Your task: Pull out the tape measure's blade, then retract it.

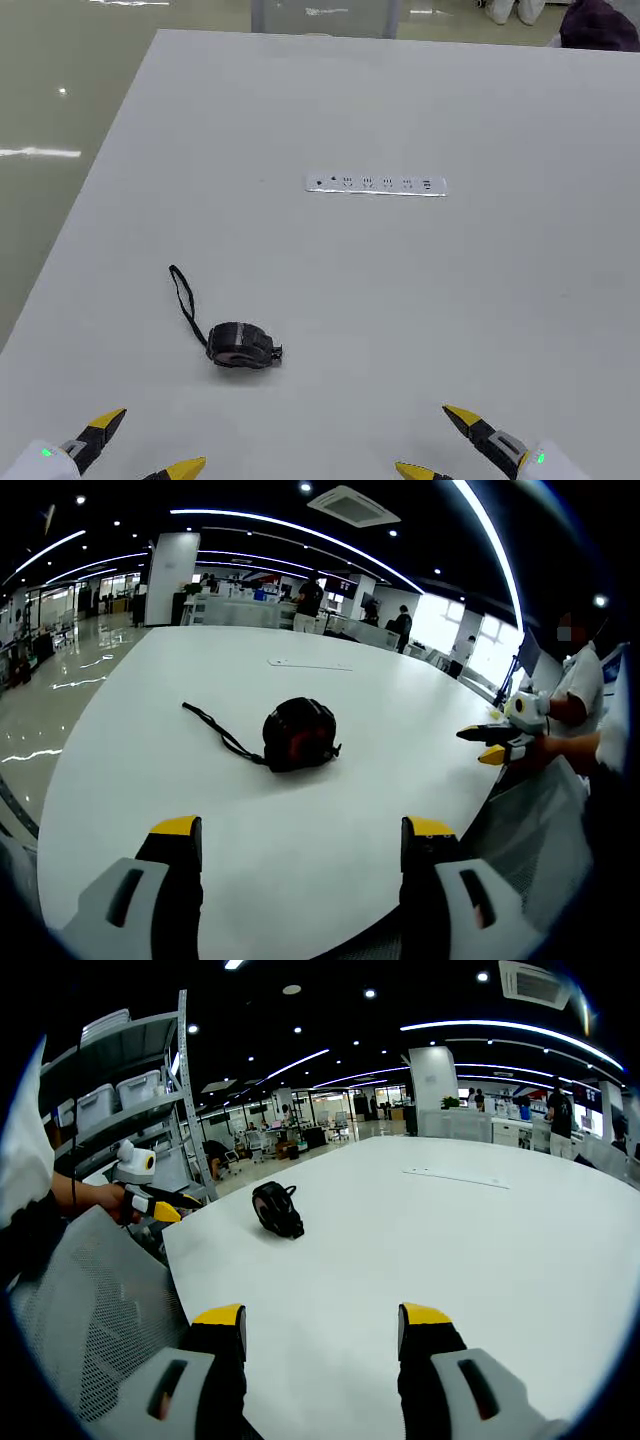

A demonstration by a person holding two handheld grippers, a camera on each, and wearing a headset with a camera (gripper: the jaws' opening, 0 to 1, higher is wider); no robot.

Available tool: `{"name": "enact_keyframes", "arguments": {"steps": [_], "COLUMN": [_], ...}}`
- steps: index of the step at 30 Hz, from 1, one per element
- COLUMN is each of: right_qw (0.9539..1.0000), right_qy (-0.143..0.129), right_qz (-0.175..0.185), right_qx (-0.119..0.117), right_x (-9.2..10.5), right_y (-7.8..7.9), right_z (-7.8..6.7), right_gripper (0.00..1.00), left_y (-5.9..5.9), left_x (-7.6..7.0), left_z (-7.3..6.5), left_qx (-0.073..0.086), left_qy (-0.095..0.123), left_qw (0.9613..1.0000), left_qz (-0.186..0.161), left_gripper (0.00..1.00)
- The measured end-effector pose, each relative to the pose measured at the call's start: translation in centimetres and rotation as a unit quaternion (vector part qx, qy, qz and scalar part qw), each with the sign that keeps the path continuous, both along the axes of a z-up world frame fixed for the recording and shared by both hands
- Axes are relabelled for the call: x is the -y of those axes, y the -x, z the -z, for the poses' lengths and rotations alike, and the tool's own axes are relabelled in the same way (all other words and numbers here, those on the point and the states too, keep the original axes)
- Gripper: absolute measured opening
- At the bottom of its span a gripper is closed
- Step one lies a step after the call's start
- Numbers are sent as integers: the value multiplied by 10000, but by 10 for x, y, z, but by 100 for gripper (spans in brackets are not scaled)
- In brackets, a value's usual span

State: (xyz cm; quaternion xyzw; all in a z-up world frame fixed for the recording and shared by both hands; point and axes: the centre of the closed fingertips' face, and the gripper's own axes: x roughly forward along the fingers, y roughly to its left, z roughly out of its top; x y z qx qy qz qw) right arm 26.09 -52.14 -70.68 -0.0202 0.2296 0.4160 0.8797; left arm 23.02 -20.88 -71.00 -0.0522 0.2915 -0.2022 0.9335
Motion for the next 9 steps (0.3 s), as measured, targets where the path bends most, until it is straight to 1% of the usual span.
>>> {"name": "enact_keyframes", "arguments": {"steps": [4, 6, 9], "right_qw": [10000, 10000, 10000], "right_qy": [-7, 3, -11], "right_qz": [-11, -18, -16], "right_qx": [5, 11, 0], "right_x": [0, -1, -1], "right_y": [-1, -1, -1], "right_z": [0, 0, 0], "right_gripper": [62, 62, 62], "left_y": [0, 0, 1], "left_x": [0, 2, 0], "left_z": [1, -1, 1], "left_qx": [-10, -16, -35], "left_qy": [-30, -13, -14], "left_qw": [10000, 10000, 10000], "left_qz": [32, 27, 11], "left_gripper": [80, 80, 80]}}
